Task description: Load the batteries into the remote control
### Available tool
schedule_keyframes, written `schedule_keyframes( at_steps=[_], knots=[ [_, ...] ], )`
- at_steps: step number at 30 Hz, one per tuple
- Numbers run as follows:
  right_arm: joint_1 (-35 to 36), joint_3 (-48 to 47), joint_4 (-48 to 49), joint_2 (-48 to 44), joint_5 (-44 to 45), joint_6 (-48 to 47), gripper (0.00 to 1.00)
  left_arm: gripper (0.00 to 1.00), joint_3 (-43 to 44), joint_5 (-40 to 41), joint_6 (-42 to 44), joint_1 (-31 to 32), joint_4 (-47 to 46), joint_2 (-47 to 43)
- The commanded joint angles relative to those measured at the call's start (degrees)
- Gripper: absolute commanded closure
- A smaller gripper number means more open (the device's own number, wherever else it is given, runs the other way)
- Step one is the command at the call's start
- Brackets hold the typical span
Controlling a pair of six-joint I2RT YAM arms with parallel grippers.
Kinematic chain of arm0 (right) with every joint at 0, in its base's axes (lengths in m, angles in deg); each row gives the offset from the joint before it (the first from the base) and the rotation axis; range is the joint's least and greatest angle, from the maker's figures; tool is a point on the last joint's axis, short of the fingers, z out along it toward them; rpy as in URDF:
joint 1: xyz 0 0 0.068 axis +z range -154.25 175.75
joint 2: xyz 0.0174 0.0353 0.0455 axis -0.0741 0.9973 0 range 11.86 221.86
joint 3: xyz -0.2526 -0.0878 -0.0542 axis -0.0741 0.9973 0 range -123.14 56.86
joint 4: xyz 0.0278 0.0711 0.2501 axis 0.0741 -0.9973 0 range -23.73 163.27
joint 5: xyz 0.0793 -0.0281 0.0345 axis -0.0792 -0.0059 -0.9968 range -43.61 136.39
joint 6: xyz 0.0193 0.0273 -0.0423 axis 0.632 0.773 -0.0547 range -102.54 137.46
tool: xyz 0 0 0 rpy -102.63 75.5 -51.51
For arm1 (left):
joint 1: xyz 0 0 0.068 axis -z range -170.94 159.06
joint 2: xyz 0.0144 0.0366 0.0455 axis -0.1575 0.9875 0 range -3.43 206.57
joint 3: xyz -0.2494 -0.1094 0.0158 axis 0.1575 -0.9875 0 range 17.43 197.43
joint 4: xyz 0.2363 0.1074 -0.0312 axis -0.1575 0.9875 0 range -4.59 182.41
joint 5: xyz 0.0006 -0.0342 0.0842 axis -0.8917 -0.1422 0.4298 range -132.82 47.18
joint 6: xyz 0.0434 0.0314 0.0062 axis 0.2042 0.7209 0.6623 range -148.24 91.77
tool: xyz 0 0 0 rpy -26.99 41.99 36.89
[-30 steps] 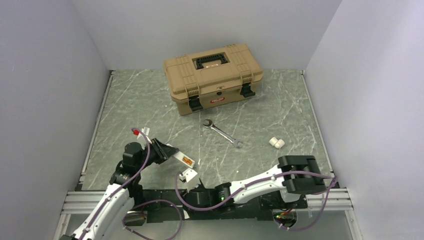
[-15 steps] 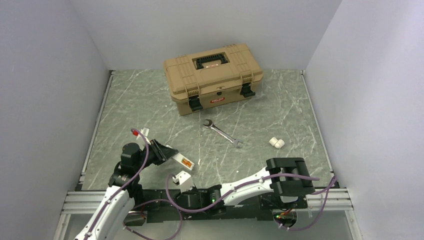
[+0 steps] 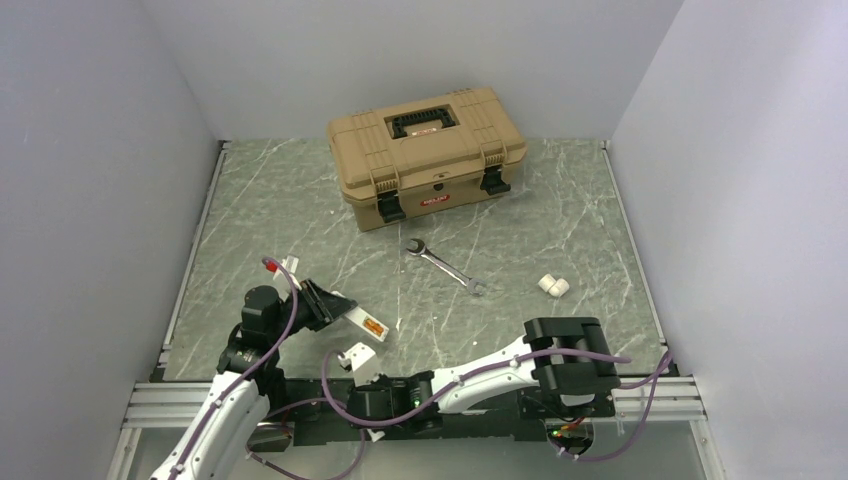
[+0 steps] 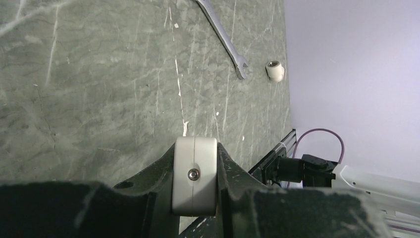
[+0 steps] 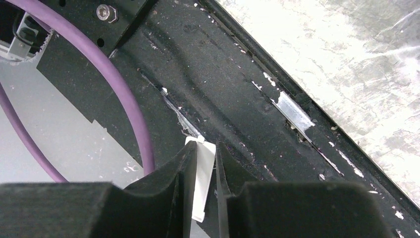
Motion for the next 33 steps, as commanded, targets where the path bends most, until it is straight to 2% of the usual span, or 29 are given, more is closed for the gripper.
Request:
schedule_keyframes(
  at_steps=[1,11,14,26,28,29,30,33],
  knots=[
    [0.8,-0.5,-3.7,-0.5,0.1,0.9,0.8,1.0,0.3,-1.1,0.4,-0.4,-1.7,-0.5],
    [0.5,3.1,-4.6,-6.9,5.8,2.1,0.91,1.0,0.3,-1.0,0.6,-0.6,-1.1,-0.7],
    [0.3,4.4,-6.4,-9.3,7.7,2.4,0.99,1.0,0.5,-1.0,0.7,-0.6,-0.7,-0.8],
    [-0.9,7.5,-9.9,-16.8,10.8,2.0,0.99,1.0,0.9,-1.0,1.0,-0.9,0.1,-1.2],
    [-1.0,9.6,-5.6,-17.9,7.4,0.1,0.75,1.0,0.8,-1.0,1.0,-1.0,0.1,-1.3],
    [-1.1,11.0,-2.8,-18.0,6.0,-0.3,0.68,1.0,0.7,-1.0,0.9,-1.0,-0.2,-1.3],
    [-1.1,11.7,-1.0,-17.9,4.7,-0.1,0.63,1.0,0.6,-1.0,0.7,-1.0,-0.5,-1.1],
    [-1.0,12.5,2.5,-16.1,2.2,0.3,0.59,1.0,0.5,-1.2,0.6,-1.1,-0.6,-0.9]
  ],
)
